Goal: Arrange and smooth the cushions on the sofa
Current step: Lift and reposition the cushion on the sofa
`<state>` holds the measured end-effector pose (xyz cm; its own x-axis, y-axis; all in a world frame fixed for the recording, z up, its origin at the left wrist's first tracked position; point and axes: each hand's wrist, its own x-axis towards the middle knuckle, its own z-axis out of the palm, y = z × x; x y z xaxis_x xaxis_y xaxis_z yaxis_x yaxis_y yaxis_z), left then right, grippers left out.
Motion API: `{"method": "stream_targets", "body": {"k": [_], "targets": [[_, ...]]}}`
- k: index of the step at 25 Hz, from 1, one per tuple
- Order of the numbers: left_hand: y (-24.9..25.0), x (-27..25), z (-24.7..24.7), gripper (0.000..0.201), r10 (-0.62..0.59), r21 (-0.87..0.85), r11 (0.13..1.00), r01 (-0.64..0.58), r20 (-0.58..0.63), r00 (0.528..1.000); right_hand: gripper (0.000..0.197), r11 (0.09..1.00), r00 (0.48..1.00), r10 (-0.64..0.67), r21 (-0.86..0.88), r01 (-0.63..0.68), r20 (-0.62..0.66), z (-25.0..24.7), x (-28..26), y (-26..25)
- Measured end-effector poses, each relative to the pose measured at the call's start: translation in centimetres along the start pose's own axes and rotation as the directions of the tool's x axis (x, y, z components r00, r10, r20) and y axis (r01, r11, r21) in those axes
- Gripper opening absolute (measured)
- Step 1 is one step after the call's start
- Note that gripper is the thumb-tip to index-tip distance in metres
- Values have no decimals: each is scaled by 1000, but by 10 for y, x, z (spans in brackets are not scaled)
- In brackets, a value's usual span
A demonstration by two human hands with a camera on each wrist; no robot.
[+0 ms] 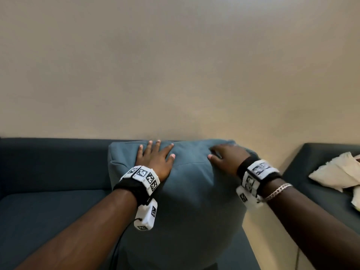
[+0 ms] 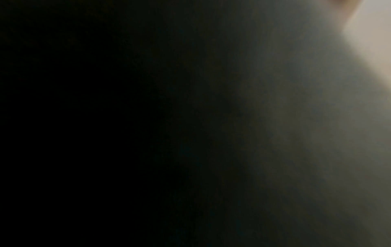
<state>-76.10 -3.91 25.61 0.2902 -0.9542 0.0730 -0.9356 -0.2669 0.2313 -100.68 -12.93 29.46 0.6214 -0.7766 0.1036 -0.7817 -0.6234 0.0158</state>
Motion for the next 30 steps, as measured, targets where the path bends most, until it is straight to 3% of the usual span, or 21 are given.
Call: {"method": "stream_targets", "body": {"k": [1, 2, 3, 4, 5, 6, 7, 8, 9, 10, 11, 15, 17, 19, 20, 21, 23, 25, 26, 28, 30], "targets": [[1, -5, 6, 57, -7, 10, 1000, 7, -27, 1000, 58, 985, 982, 42, 170, -10, -182, -28, 5, 5], [2, -6, 6, 57, -5, 14, 1000, 6, -64, 998, 41, 963, 890, 82, 265, 45, -449, -61, 9, 11], [3, -7, 5, 57, -4, 12, 1000, 5, -85, 996, 34, 951, 703, 101, 276, 139, -703, -94, 4, 15], [1, -7, 4, 57, -8, 7, 1000, 8, -88, 996, 31, 934, 493, 117, 264, 241, -862, -111, -3, 20], [-2, -4, 1, 56, -11, 2, 1000, 12, -88, 996, 32, 929, 352, 138, 244, 277, -926, -113, -5, 23], [-7, -1, 0, 56, -18, 8, 1000, 19, -89, 996, 36, 948, 331, 140, 222, 227, -933, -94, -4, 21], [-12, 4, 0, 56, -17, 4, 1000, 18, -91, 996, 45, 964, 532, 122, 227, 136, -838, -63, 1, 16], [-17, 6, 0, 56, -3, -13, 1000, 2, -75, 997, 58, 985, 847, 107, 168, -21, -521, -19, 6, 12], [-22, 4, 3, 56, 14, -18, 1000, -15, -42, 999, 68, 989, 982, 142, 70, -134, -127, 16, 2, 13], [-27, 4, 8, 56, 24, -7, 1000, -25, -30, 999, 70, 977, 974, 206, 27, -209, 98, 29, 2, 18], [-31, 4, 13, 56, 19, 6, 1000, -18, -31, 999, 64, 964, 962, 245, 73, -254, 122, 27, 4, 22], [-60, -12, 6, 71, 23, -94, 994, -51, -275, 961, 43, 966, 955, 246, 126, -227, -165, -11, 17, 4], [-76, -28, -12, 63, 0, -205, 970, -130, -535, 845, 41, 961, 942, 272, 104, -255, -196, -14, 19, -18], [-99, -57, -22, 63, -207, -284, 958, -25, -753, 625, 39, 971, 937, 207, 175, -162, -281, -17, 21, -47], [-113, -69, -15, 69, -349, -407, 913, 17, -762, 545, 39, 968, 941, 133, 246, -56, -310, -22, 23, -60], [-131, -81, -4, 74, -497, -569, 822, 27, -693, 522, 42, 946, 950, 30, 316, 74, -311, -27, 28, -81], [-165, -94, 23, 70, -614, -858, 504, -98, -436, 658, 50, 874, 953, -198, 398, 278, -231, -33, 38, -139], [-180, -97, 37, 52, -580, -989, 83, -125, -150, 801, 65, 842, 922, -367, 377, 386, -126, -37, 48, -204], [-183, -100, 40, 41, -527, -996, 48, -70, -85, 846, 76, 847, 900, -427, 310, 431, -84, -38, 53, -233], [-182, -105, 60, 21, -358, -973, 227, 45, -41, 933, 103, 872, 873, -486, 98, 480, 42, -29, 59, -273], [-189, -118, 103, 29, -230, -912, 379, 156, 71, 971, 114, 877, 871, -439, -106, 469, 221, -10, 57, -296]]}}
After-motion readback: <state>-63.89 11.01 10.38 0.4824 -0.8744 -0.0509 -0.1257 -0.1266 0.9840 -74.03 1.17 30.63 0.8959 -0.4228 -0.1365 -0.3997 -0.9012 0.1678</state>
